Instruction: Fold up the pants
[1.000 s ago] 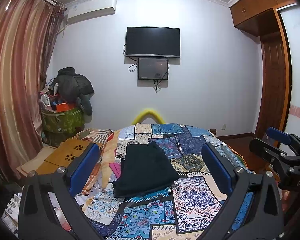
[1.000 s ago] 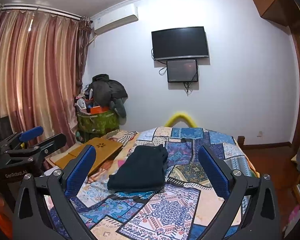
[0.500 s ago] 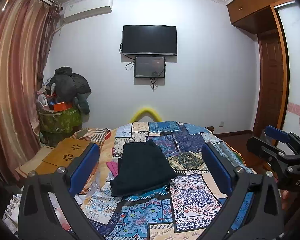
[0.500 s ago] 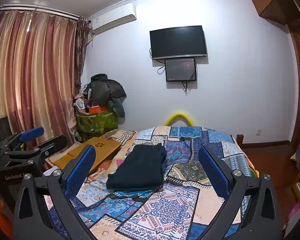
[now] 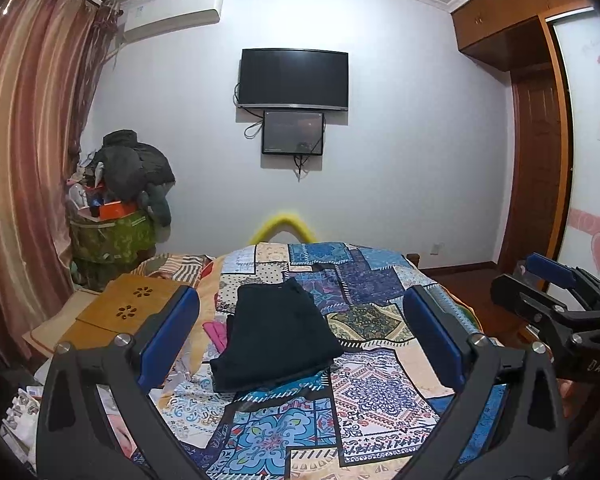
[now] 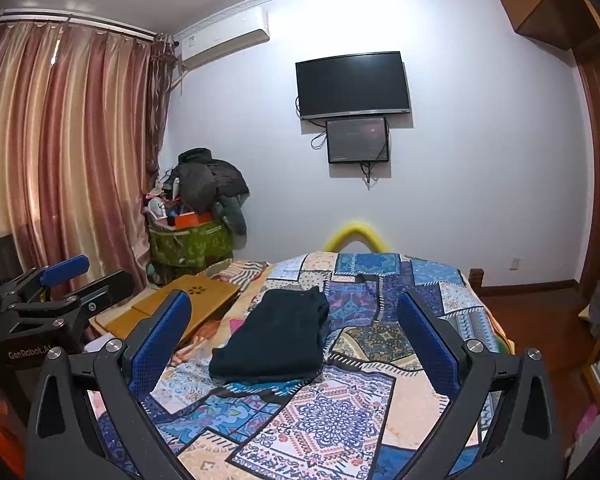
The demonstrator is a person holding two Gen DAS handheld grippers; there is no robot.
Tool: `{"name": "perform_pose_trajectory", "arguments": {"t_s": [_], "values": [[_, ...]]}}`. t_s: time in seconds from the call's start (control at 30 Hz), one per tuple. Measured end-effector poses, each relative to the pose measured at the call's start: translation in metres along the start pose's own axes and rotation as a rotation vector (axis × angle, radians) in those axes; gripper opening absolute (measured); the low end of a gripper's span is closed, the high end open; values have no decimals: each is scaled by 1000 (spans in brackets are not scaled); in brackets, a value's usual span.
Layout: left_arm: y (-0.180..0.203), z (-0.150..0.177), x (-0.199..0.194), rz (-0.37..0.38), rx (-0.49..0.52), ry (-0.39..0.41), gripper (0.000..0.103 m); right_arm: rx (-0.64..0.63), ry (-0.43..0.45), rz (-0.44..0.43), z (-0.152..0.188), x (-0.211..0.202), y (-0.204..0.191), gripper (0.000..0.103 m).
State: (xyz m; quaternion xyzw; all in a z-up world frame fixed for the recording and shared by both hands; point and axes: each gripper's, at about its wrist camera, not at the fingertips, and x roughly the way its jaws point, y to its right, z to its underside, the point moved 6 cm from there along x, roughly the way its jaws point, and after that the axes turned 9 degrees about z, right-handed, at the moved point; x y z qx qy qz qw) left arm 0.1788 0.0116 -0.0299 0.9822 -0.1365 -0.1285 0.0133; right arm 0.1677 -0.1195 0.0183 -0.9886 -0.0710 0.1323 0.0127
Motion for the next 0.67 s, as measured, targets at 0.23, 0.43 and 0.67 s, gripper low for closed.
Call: {"name": "perform_pose_trajectory", "arguments": {"t_s": [0.23,0.43,0.67], "values": [[2,1,1,0,7,-2,103,-1,-3,2,-1,1,2,102],[4,2,1,4,8,-2,103,2,-5,4,1,1,3,102],[2,3,6,20,-11,-12,103,-2,-10,6,2,3,3,102]]}}
